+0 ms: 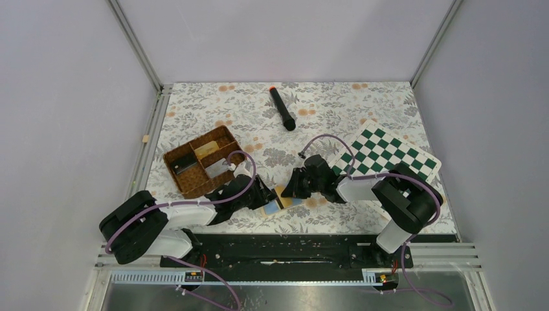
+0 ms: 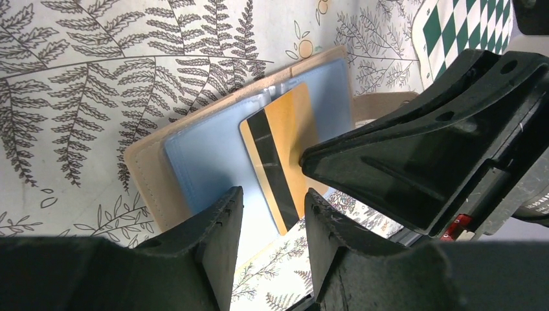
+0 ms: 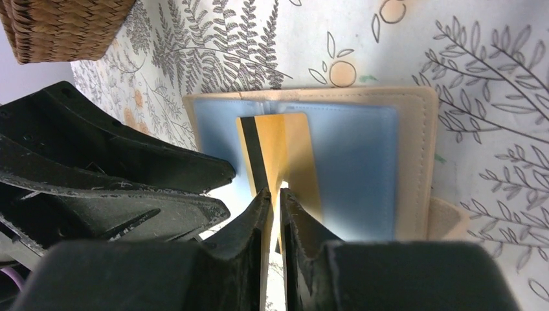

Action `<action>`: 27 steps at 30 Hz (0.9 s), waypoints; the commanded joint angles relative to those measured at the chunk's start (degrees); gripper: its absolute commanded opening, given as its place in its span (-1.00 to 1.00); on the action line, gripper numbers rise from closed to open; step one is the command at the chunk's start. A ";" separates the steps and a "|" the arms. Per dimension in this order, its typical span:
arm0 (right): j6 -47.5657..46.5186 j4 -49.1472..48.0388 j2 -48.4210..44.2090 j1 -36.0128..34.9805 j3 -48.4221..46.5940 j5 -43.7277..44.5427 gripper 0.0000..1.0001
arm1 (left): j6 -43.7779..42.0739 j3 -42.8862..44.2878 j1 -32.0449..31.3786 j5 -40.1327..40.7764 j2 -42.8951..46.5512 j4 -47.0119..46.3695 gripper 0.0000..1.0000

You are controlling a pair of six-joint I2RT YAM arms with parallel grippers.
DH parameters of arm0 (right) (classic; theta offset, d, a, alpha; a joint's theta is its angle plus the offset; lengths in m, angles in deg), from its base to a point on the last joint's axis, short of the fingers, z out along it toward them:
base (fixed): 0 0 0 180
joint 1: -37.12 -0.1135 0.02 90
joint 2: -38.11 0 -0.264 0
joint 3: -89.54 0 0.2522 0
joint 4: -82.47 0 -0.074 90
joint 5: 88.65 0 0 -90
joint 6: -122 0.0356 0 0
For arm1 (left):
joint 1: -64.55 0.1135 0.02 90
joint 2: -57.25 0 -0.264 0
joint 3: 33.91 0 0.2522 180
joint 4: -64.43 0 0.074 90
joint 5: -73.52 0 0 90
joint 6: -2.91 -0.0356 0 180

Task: Take the credit cards out of the card holder
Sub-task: Remove the credit card from the card holder.

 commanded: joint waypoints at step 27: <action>-3.06 10.50 -2.66 2.05 0.76 5.29 -0.65 | 0.17 -1.41 0.09 3.44 0.57 -0.62 -0.19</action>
